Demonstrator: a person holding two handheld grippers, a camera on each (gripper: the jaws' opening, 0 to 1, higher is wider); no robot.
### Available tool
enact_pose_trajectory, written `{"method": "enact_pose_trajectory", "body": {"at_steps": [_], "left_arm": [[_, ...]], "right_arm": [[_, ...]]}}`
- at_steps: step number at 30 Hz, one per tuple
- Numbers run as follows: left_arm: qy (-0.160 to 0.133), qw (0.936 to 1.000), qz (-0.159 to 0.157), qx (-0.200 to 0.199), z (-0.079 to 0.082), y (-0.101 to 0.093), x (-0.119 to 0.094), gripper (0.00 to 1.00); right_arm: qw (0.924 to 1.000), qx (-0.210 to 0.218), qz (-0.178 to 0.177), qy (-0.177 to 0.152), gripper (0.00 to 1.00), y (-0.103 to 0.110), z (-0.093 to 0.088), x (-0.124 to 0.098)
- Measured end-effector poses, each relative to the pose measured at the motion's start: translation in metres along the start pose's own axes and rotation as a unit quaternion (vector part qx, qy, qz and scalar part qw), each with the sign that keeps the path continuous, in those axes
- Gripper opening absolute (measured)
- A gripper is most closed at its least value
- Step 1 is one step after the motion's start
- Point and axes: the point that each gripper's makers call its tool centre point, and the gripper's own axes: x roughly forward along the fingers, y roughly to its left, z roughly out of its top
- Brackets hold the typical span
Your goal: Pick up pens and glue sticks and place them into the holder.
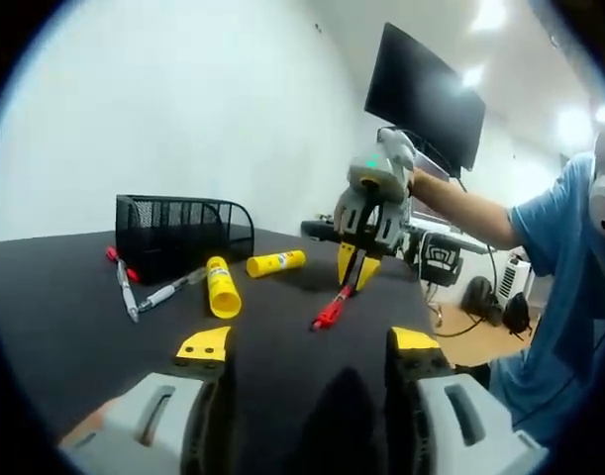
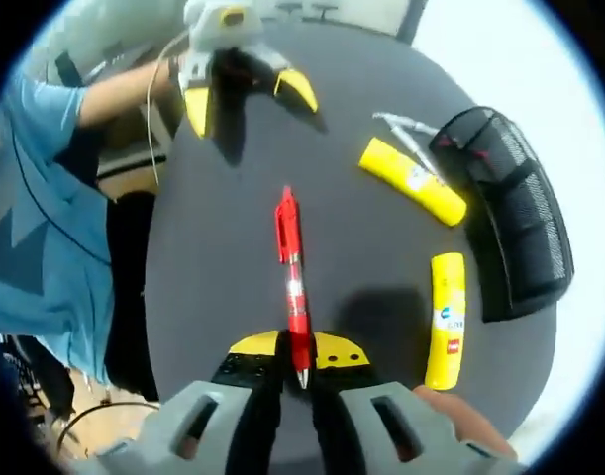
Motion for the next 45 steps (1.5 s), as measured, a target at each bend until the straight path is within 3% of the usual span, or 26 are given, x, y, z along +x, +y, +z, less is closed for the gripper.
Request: {"method": "enact_pose_trajectory", "body": {"at_steps": [7,16,21,30,36,41,42,43,45], "left_arm": [[-0.001,1.0,-0.004,0.003,-0.001,-0.003,0.001,0.56],[-0.011,0.9999,-0.007,0.0,0.001,-0.005,0.0,0.55],[-0.009,0.9999,-0.007,0.001,0.0,-0.005,0.0,0.55],[-0.01,0.9999,-0.004,-0.004,0.0,-0.006,0.0,0.54],[-0.008,1.0,-0.003,-0.005,0.0,-0.006,0.0,0.54],[-0.006,1.0,-0.002,-0.006,-0.001,-0.005,0.0,0.54],[-0.006,1.0,-0.002,-0.006,-0.001,-0.005,0.0,0.54],[-0.006,1.0,-0.002,-0.007,-0.001,-0.005,0.0,0.54],[-0.002,0.9999,-0.001,-0.01,-0.001,-0.005,0.001,0.54]], "right_arm": [[0.9988,-0.025,0.003,0.043,0.05,0.0,-0.002,0.008],[0.9938,-0.093,-0.004,0.062,0.04,-0.005,-0.002,0.001],[0.9816,-0.175,-0.005,0.075,0.04,-0.006,-0.002,-0.006],[0.9654,-0.253,0.009,0.062,0.04,-0.004,0.007,-0.008],[0.9482,-0.307,0.015,0.079,0.04,-0.007,0.001,-0.004],[0.9514,-0.297,0.029,0.078,0.04,-0.006,-0.006,0.007],[0.9552,-0.285,0.032,0.076,0.05,-0.006,-0.008,0.009],[0.9644,-0.253,0.032,0.068,0.05,-0.005,-0.008,0.01],[0.9727,-0.224,0.025,0.053,0.07,-0.009,-0.006,0.009]]}}
